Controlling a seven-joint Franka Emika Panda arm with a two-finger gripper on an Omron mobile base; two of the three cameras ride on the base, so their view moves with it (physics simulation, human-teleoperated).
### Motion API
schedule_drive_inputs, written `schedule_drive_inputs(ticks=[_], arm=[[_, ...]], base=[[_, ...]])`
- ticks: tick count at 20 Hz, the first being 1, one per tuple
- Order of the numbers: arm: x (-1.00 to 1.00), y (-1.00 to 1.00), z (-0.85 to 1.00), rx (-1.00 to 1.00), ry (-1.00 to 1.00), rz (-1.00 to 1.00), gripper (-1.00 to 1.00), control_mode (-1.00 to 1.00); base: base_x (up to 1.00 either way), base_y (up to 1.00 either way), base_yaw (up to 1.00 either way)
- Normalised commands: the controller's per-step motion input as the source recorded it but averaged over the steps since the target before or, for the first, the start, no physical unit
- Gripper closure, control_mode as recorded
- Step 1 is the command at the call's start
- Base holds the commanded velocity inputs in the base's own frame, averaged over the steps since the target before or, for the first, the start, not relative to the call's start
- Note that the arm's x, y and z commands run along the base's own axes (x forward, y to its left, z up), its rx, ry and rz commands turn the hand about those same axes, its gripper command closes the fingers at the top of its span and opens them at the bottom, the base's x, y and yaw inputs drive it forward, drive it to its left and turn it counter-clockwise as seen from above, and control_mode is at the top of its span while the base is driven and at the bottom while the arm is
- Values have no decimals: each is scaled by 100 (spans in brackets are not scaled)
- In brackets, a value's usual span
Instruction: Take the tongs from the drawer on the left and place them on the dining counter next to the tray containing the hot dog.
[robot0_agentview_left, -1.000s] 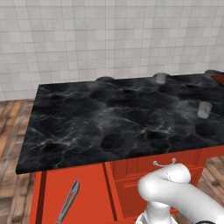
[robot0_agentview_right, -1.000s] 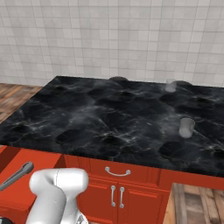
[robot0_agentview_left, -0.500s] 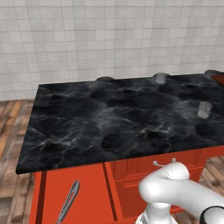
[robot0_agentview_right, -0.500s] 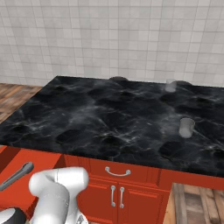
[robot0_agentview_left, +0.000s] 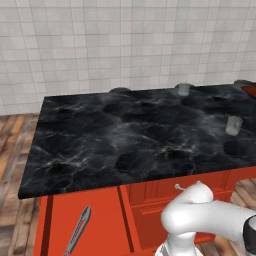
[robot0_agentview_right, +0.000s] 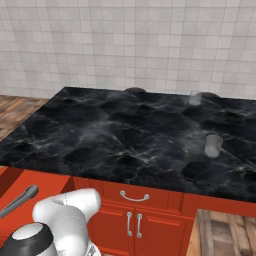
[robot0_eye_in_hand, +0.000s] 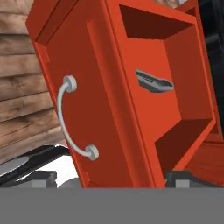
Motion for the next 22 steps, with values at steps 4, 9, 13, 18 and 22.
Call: schedule_drive_inputs(ticks=[4,9,13,18,22], arm=[[6,-18,28,18,20,-3,-100,-100],[13,-23,14,19,11,0,-100,-100],[9,-16,12,21,10,0,-100,-100],[16,-14,19,20,24,0,-100,-100],[26,-13,25,16,34,0,-100,-100]], base=[[0,0,0],[0,0,0],[0,0,0],[0,0,0],[0,0,0]])
